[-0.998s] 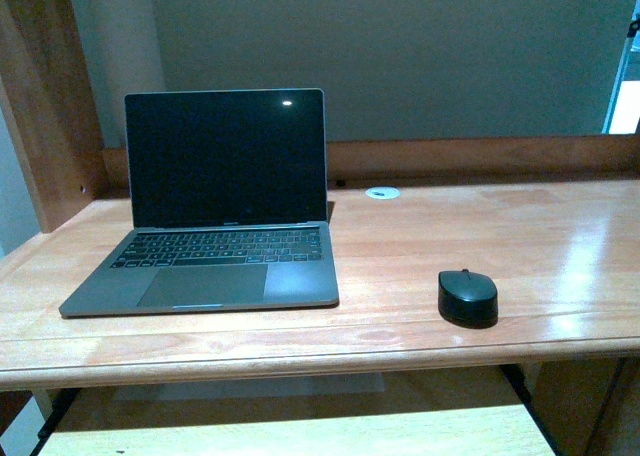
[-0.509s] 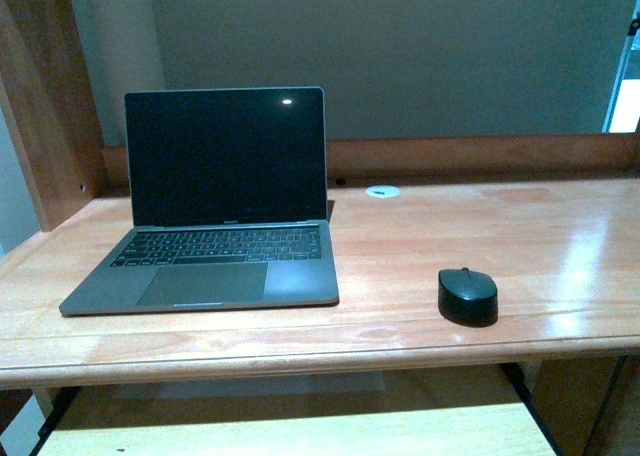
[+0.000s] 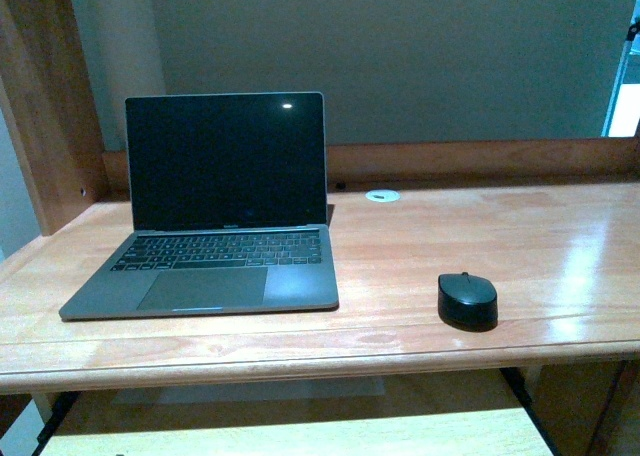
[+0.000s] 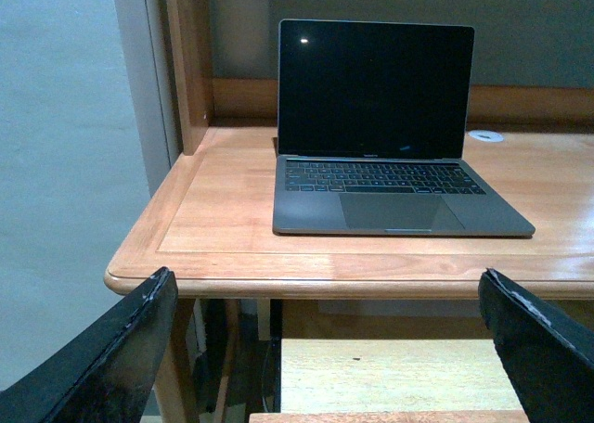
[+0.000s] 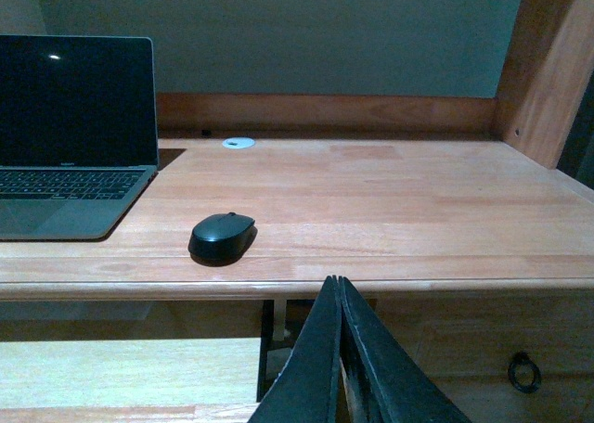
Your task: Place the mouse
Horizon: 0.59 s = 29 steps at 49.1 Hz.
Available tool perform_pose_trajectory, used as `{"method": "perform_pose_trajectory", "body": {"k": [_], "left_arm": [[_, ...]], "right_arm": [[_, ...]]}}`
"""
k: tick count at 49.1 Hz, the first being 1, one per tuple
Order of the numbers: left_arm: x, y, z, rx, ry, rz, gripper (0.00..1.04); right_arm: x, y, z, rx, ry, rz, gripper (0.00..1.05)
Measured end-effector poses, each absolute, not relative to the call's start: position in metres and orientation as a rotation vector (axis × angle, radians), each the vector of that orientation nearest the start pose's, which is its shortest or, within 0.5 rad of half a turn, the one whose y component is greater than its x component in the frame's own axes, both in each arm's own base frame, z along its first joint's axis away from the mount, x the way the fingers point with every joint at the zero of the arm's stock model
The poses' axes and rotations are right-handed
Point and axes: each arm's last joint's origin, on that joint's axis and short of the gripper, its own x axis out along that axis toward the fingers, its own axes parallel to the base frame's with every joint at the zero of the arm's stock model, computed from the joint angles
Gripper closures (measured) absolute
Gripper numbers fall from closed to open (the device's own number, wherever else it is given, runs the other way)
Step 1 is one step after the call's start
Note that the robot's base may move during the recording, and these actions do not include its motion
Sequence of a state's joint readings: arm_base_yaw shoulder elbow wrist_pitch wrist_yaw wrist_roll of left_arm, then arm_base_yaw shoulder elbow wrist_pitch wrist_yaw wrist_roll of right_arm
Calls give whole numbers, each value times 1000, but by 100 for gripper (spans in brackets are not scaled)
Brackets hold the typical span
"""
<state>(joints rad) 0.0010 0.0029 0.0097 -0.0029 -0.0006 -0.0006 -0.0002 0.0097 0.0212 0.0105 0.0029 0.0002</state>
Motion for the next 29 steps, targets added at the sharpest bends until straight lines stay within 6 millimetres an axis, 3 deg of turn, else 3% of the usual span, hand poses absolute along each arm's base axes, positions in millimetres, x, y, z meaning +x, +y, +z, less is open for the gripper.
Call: {"method": "perform_pose_trajectory", "body": {"k": [29], "left_arm": [[97, 0, 166, -1, -4, 2, 7]], "right_arm": [[97, 0, 171, 0, -22, -3, 103]]}}
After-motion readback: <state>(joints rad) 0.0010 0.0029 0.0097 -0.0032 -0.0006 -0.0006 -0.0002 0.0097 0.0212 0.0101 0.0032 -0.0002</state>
